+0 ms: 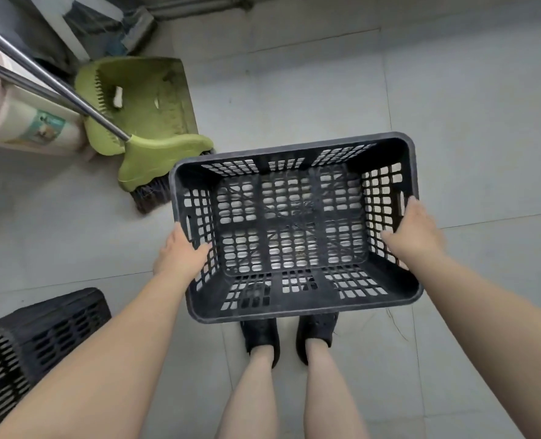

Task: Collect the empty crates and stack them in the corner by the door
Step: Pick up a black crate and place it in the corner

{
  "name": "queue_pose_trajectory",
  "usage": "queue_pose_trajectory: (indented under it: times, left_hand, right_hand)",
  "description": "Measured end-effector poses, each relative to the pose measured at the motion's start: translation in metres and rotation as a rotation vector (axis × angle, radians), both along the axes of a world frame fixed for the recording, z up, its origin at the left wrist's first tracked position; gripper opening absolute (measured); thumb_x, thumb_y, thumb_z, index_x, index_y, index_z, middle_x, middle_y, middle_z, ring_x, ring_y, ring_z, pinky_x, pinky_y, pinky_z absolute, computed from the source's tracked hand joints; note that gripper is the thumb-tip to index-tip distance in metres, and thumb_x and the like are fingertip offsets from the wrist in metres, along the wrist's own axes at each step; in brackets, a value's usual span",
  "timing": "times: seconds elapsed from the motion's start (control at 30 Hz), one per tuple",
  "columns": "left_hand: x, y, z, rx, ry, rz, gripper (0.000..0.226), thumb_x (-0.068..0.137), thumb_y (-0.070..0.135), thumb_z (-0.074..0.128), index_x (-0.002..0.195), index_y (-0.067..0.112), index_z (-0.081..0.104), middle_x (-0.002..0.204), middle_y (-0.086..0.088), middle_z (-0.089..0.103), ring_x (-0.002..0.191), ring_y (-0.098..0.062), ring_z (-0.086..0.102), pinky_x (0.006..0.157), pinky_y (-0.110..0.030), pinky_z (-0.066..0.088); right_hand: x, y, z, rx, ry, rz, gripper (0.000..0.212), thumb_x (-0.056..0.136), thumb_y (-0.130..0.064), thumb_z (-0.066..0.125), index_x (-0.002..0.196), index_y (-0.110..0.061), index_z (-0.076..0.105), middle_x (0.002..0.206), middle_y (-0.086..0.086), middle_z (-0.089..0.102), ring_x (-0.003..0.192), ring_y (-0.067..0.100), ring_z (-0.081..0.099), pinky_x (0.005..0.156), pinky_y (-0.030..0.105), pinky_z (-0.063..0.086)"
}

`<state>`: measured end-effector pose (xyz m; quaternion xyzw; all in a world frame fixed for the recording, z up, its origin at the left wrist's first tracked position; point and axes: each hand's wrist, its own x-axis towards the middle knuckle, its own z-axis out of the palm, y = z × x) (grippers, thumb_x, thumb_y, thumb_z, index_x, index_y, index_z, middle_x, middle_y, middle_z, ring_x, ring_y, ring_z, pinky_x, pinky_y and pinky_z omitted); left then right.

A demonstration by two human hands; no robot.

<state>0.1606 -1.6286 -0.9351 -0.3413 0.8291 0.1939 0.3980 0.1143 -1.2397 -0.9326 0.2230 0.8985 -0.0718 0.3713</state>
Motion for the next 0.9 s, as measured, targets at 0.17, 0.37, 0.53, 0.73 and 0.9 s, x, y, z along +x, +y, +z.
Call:
queue_pose_trajectory:
  times: [0.17,0.37,0.53,0.73,0.9]
  left_hand:
    - [0.005,0.000,-0.031,0.121,0.211,0.377,0.051,0.089,0.032,0.057,0.133,0.022,0.035,0.128,-0.002,0.056,0.112,-0.028,0.056,0.100,-0.043,0.043]
    - [0.001,-0.011,-0.041,0.323,0.185,0.793,0.036,0.096,0.058,0.038,0.117,0.032,0.052,0.116,0.001,0.061,0.103,-0.027,0.060,0.088,-0.039,0.046]
    - [-0.004,-0.013,-0.044,0.388,0.214,0.889,0.051,0.092,0.066,0.035,0.109,0.024,0.058,0.096,-0.003,0.056,0.080,-0.021,0.053,0.070,-0.035,0.047]
    - [-0.007,-0.008,-0.016,0.383,0.191,0.908,0.047,0.094,0.064,0.033,0.102,0.024,0.056,0.083,0.002,0.051,0.067,-0.016,0.049,0.064,-0.033,0.044]
    - [-0.019,-0.014,0.052,0.381,0.182,0.853,0.043,0.095,0.061,0.034,0.095,0.025,0.058,0.083,0.002,0.053,0.068,-0.017,0.049,0.064,-0.031,0.043]
  right_hand:
    - [-0.007,0.018,-0.035,-0.157,0.131,-0.459,0.070,0.086,-0.024,0.067,0.142,-0.005,0.029,0.141,0.013,0.046,0.125,0.035,0.048,0.102,0.045,0.040]
    - [-0.019,0.040,-0.055,-0.372,0.123,-0.742,0.026,0.091,-0.041,0.055,0.102,-0.018,0.057,0.122,0.007,0.061,0.085,0.026,0.065,0.088,0.039,0.048]
    - [-0.024,0.058,-0.073,-0.424,0.026,-0.823,0.047,0.087,-0.062,0.048,0.078,-0.017,0.059,0.103,0.006,0.060,0.071,0.023,0.064,0.075,0.036,0.045]
    - [-0.009,0.063,-0.048,-0.430,0.075,-0.918,0.054,0.080,-0.067,0.051,0.073,-0.014,0.056,0.071,0.007,0.055,0.057,0.019,0.051,0.062,0.028,0.044]
    - [0.007,0.058,0.024,-0.512,0.017,-0.974,0.055,0.094,-0.061,0.040,0.074,-0.011,0.051,0.070,0.009,0.051,0.058,0.020,0.047,0.061,0.027,0.042]
